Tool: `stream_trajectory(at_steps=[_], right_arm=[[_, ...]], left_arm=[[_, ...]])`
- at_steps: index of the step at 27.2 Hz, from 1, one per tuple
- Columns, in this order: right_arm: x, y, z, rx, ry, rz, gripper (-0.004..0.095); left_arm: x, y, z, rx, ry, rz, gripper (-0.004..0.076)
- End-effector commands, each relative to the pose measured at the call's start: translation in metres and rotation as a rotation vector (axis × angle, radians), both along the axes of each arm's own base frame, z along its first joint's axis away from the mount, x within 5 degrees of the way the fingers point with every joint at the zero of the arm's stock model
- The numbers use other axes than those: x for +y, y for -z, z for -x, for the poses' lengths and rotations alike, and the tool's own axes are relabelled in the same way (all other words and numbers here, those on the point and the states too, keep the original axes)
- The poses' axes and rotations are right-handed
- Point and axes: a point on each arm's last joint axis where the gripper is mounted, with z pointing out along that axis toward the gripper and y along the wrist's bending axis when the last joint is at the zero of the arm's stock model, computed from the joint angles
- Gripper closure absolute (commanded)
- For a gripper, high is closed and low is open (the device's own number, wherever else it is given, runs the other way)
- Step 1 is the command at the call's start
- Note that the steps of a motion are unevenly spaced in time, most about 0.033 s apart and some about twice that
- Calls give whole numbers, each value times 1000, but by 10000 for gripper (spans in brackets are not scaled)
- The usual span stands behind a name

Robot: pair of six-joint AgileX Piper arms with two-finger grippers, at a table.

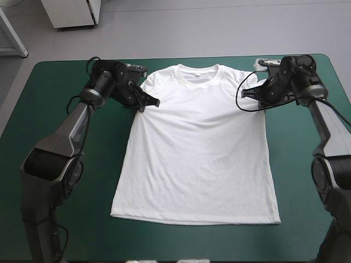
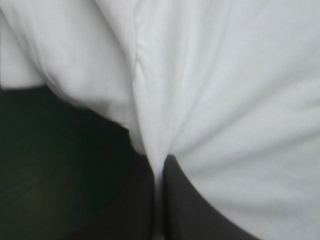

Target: Fold the cloth

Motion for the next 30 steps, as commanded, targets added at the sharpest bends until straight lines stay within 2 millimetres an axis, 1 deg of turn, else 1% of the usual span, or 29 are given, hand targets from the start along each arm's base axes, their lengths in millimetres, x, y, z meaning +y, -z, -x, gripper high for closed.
stream_trajectory(at_steps=[1, 2, 3, 6, 10, 11, 12, 19, 20, 22, 26, 28, 29, 30], right_arm=[[-2, -78, 35, -214, -14, -15, 925], [-3, -89, 42, -247, -16, -16, 925], [-3, -96, 47, -265, -18, -16, 925], [-5, -128, 70, -371, -25, -17, 925], [-8, -164, 102, -500, -25, -24, 925], [-8, -171, 109, -526, -28, -22, 925], [-9, -181, 121, -563, -35, -18, 925], [-13, -219, 168, -723, -40, -19, 925], [-14, -226, 177, -760, -38, -22, 925], [-15, -230, 183, -782, -36, -23, 925], [-15, -233, 186, -797, -35, -24, 925], [-15, -233, 181, -822, -31, -25, 925], [-15, -235, 175, -866, -23, -22, 925], [-15, -235, 170, -885, -19, -20, 925]], left_arm=[[7, -93, 31, -234, -2, 83, 734], [10, -107, 38, -272, -1, 91, 734], [12, -118, 44, -302, 1, 94, 734], [19, -155, 67, -397, 0, 119, 734], [28, -192, 98, -499, 0, 150, 734], [30, -200, 106, -526, 0, 158, 734], [33, -208, 114, -550, -1, 165, 734], [47, -251, 162, -712, -2, 224, 734], [49, -261, 173, -758, -1, 252, 734], [50, -268, 181, -795, 4, 276, 734], [50, -271, 183, -820, 21, 275, 734], [48, -269, 177, -824, 20, 274, 734], [47, -268, 169, -847, 12, 273, 734], [47, -268, 165, -862, 8, 272, 734]])
